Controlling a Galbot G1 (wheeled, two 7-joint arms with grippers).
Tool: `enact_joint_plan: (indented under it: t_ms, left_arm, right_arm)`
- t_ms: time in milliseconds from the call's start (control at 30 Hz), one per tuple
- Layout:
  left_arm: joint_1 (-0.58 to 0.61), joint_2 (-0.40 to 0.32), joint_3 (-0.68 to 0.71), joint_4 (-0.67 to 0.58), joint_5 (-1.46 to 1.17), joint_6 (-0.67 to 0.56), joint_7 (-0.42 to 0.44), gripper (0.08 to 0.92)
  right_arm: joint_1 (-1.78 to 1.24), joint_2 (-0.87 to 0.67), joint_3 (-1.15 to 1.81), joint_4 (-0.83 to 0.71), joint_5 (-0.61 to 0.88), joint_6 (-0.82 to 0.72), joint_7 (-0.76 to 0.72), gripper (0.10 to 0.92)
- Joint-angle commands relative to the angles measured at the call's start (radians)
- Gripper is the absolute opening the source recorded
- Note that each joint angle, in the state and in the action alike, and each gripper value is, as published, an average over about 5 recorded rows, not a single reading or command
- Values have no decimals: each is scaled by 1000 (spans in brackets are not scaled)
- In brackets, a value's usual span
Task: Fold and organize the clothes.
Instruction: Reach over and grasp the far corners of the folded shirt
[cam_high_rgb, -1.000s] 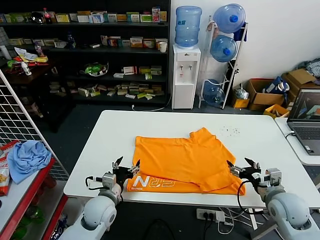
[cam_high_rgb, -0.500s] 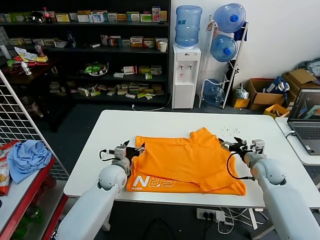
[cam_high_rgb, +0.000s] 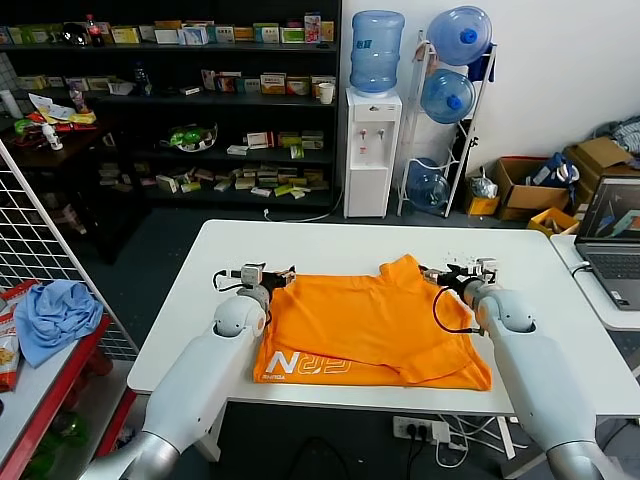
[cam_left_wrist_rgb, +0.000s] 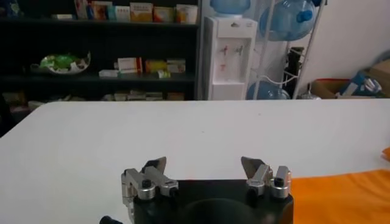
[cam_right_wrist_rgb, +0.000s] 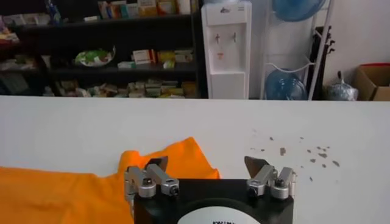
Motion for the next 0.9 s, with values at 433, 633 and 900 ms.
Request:
enact_joint_plan:
  t_ms: [433,633,900]
  left_arm:
    - [-35,-22,11,121,1,32,24,741]
    - [-18,-9,18,97,-1,37,26,577]
    - [25,22,20,5,-12,19,18,325]
  right_arm:
    - [72,62,-15,-182,-72,20,-18,557]
    - [68,65,-17,-185,-69,15,-18,384]
    - [47,61,-10,-132,-44,60,1,159]
